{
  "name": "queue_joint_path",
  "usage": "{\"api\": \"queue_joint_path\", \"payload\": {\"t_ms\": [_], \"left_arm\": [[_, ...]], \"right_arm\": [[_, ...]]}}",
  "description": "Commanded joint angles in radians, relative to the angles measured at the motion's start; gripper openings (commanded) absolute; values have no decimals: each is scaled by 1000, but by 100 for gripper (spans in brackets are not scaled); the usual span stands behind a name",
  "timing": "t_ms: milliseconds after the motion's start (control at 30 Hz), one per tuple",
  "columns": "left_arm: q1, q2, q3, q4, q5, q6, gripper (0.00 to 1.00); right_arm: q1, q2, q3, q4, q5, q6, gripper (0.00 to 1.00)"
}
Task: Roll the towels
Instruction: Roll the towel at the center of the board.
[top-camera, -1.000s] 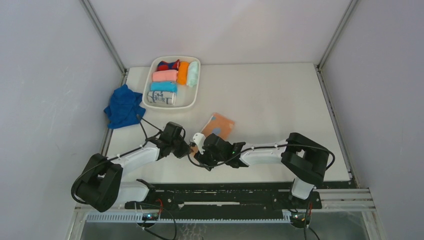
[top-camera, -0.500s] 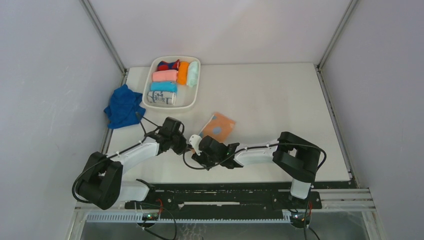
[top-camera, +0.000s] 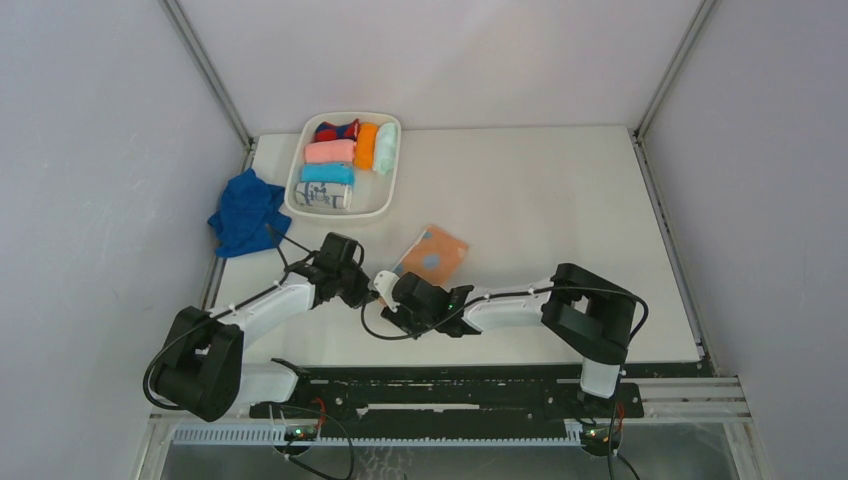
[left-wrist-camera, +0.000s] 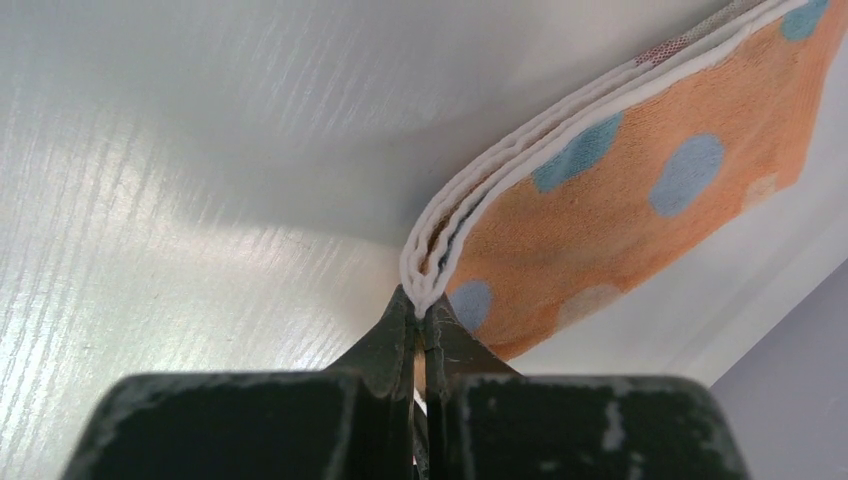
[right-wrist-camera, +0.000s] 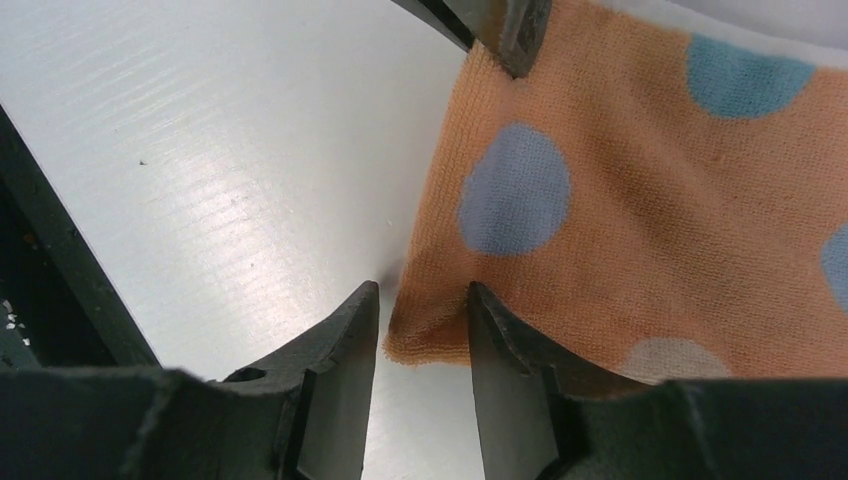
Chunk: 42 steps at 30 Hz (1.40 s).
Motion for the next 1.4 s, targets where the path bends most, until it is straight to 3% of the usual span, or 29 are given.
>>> {"api": "queue_joint_path", "payload": {"t_ms": [0, 100, 167, 333, 567, 733, 967, 1100, 1233, 1367], "left_arm": [[8, -2, 24, 19, 10, -1, 0], [8, -1, 23, 22, 8, -6, 2], [8, 0, 20, 26, 6, -9, 3], [16, 10, 18, 44, 5, -11, 9], [22, 5, 16, 65, 0, -11, 19], [28, -43, -9, 76, -14, -6, 33], [28, -181, -87, 98, -40, 5, 54], [28, -274, -151, 127, -40, 16, 67], [27, -332, -236, 242, -2, 19, 78], [28, -332, -304, 365, 41, 8, 81]], "right_arm": [[24, 18, 53, -26, 34, -3, 37], [15, 29, 64, -49, 30, 11, 30], [-2, 22, 64, -59, -22, 23, 19], [-71, -8, 63, -59, -247, 72, 0], [-196, -11, 19, 70, -587, 236, 0], [-298, 14, -54, 236, -753, 409, 0], [-386, 127, -99, 399, -877, 606, 0], [-424, 178, -102, 405, -910, 648, 0], [-457, 220, -102, 407, -932, 683, 0], [-483, 257, -102, 427, -952, 719, 0]]}}
